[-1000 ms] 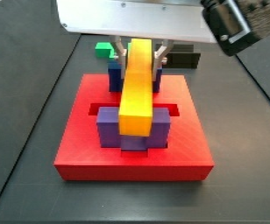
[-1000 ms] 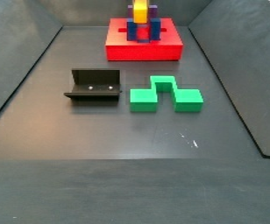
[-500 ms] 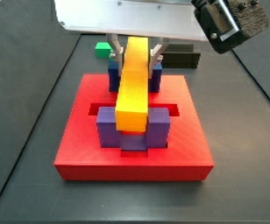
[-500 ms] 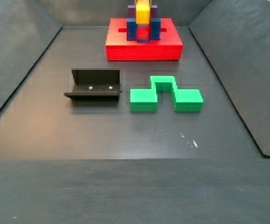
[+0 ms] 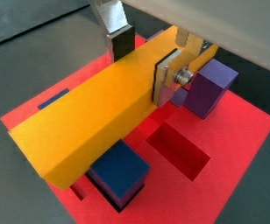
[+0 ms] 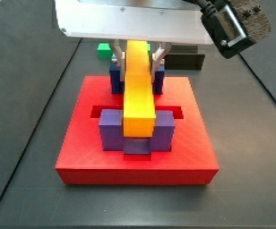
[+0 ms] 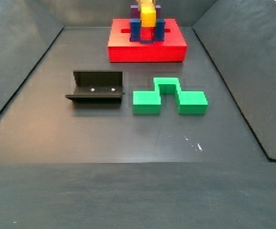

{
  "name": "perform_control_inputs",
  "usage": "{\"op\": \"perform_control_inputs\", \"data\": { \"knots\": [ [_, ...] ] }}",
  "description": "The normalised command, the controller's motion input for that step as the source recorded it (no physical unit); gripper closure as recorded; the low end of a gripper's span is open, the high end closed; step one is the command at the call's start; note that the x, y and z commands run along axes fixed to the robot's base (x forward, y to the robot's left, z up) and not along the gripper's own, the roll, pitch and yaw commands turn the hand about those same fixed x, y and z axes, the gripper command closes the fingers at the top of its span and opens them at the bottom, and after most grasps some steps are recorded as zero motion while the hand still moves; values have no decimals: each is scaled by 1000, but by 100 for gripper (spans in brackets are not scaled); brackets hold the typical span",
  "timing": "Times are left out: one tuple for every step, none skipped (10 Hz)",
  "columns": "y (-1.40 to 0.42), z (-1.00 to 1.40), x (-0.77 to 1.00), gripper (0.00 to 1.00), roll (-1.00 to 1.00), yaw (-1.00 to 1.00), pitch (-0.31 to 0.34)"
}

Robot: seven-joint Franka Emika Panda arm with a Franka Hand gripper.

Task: Pick up the yellow object. Move up. Move to above the board. Insert the yellow object.
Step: Insert the yellow object.

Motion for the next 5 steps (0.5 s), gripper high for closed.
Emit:
{"op": "perform_control_inputs", "data": {
  "knots": [
    [0, -23, 0, 100, 0, 0, 0],
    [0, -40, 0, 100, 39, 0, 0],
    [-14, -126, 0, 100, 60, -49, 0],
    [-17, -226, 0, 100, 57, -54, 0],
    [-20, -303, 0, 100, 79, -54, -3]
  ]
}}
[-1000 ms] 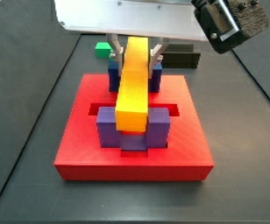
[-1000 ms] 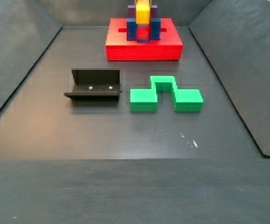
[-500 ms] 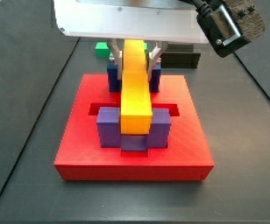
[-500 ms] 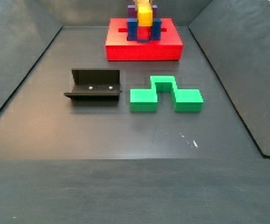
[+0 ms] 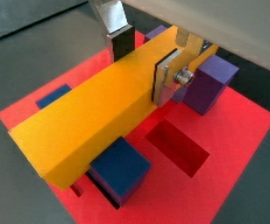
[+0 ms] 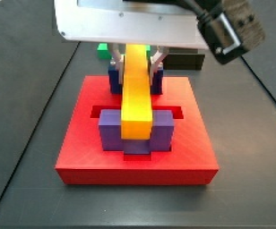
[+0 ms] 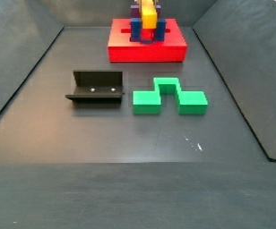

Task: Pick up the yellow object. Move up. Move to above the board. Insert the yellow object.
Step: Insert the yellow object.

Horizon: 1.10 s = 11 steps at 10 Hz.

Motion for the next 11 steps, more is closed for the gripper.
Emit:
{"op": "perform_control_inputs", "data": {
  "knots": [
    [-31, -326, 37, 100, 87, -69, -7],
    [-49, -271, 74, 100, 69, -54, 0],
    [-86, -151, 180, 100, 74, -43, 0],
    [-140, -51, 251, 100, 103, -34, 0],
    [-163, 0, 314, 100, 127, -54, 0],
    [-137, -14, 306, 100, 114, -57, 0],
    [-83, -80, 234, 100, 111, -71, 0],
    [0, -134, 123, 100, 73, -71, 0],
    [0, -249, 0, 100, 73, -91, 0],
    [0, -311, 0, 100, 39, -83, 0],
    [0, -320, 0, 100, 37, -86, 0]
  ]
}}
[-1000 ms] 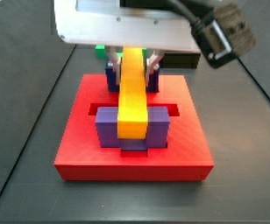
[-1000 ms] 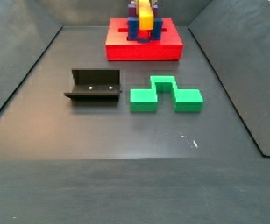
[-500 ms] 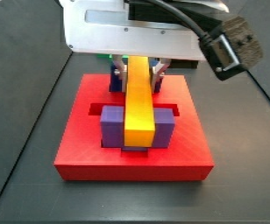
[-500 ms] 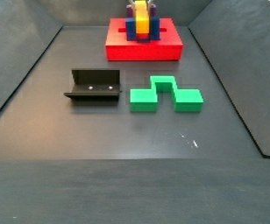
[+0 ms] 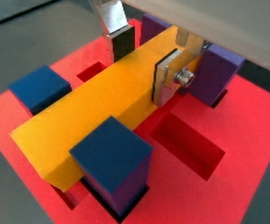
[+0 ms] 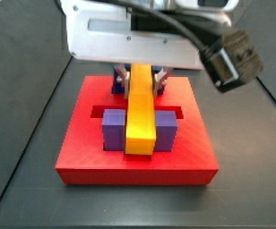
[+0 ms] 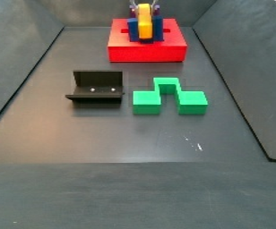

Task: Pick up the yellow object. Move up. Move to above the board. Insert the yellow object.
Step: Insert the yellow object.

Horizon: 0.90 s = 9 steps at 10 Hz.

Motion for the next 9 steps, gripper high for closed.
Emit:
{"op": "perform_control_inputs", "data": {
  "knots": [
    [0, -309, 0, 100, 30, -86, 0],
    [3, -249, 0, 100, 7, -83, 0],
    [60, -237, 0, 100, 0, -69, 0],
    [186, -151, 0, 100, 0, -60, 0],
    [320, -177, 0, 100, -17, -34, 0],
    [126, -214, 0, 100, -4, 0, 0],
    [0, -394, -77, 100, 0, 0, 0],
    [-77, -417, -140, 100, 0, 0, 0],
    [-300, -260, -143, 100, 43, 71, 0]
  ]
}}
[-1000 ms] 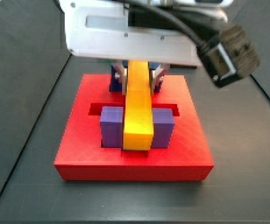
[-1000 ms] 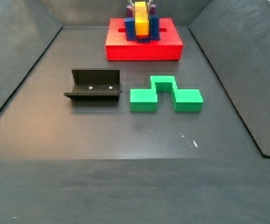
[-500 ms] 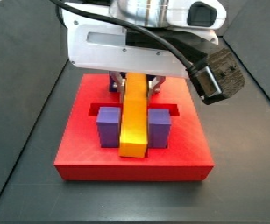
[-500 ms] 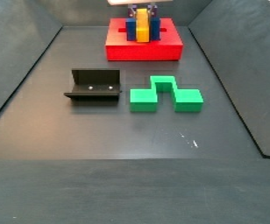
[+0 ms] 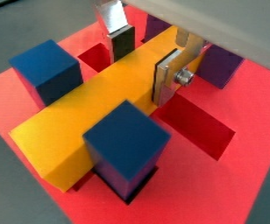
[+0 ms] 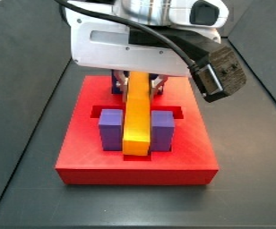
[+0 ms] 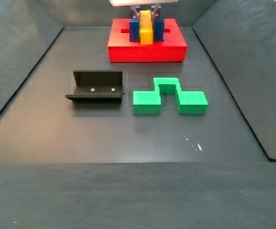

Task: Pick up the yellow object. Move up. Move to above the board. Insert the yellow object.
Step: Insert the yellow object.

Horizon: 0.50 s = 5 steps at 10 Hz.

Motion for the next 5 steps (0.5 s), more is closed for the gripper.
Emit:
{"op": "perform_control_inputs", "data": {
  "knots": [
    [-329, -209, -157, 100, 30, 100, 0],
    [-289, -231, -146, 100, 21, 86, 0],
    [-46, -243, -6, 100, 0, 11, 0],
    [46, -146, 46, 100, 0, 0, 0],
    [229, -177, 197, 100, 0, 0, 0]
  ]
}}
